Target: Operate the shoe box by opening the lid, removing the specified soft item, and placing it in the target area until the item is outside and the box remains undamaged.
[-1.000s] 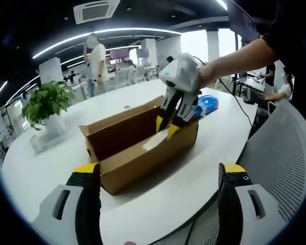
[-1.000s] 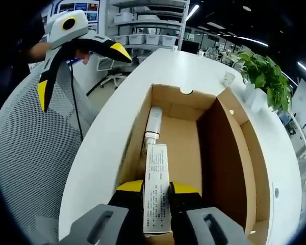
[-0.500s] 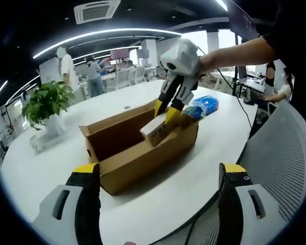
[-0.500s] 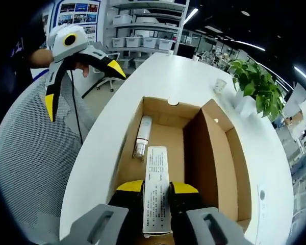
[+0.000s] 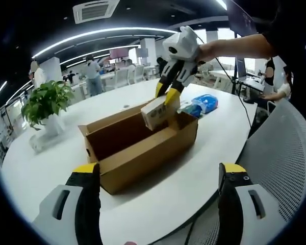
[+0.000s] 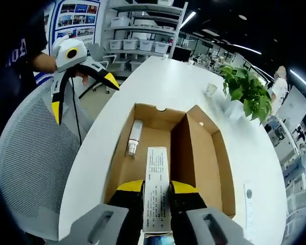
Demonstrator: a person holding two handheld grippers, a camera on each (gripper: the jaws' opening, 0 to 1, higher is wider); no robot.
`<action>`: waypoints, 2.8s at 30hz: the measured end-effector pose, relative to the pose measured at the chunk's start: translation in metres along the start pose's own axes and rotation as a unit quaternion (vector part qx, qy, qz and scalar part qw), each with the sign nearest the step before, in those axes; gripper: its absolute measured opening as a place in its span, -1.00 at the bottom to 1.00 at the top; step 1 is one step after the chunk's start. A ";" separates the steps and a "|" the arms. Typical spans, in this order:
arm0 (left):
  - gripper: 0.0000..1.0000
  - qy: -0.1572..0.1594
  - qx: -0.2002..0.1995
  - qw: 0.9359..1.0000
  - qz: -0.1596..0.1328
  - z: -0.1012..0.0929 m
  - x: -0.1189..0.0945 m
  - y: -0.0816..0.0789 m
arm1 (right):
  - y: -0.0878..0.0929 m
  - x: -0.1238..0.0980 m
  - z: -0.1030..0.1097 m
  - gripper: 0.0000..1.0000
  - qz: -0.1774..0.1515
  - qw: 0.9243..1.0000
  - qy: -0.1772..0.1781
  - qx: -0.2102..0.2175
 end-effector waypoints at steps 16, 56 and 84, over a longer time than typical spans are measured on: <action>0.92 0.002 0.006 1.000 0.007 0.000 0.001 0.002 | 0.024 -0.039 -0.012 -0.71 0.009 1.000 0.028 0.002; 0.91 0.005 0.000 1.000 0.022 -0.001 0.003 0.006 | 0.126 -0.088 -0.042 -0.70 0.073 0.993 0.082 0.035; 0.89 0.000 -0.002 0.999 0.036 0.000 0.005 0.008 | 0.184 -0.098 -0.059 -0.71 0.112 0.988 0.093 0.059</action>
Point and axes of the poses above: the point that each gripper's makers call its tool centre point, and the gripper's own axes: x roughly forward along the fingers, z roughly to its left, y roughly out of its underside, the point moved 6 cm from there along -x, roughly backward along the fingers, and after that the axes turned 5 degrees about -x, right-handed, at the moved point
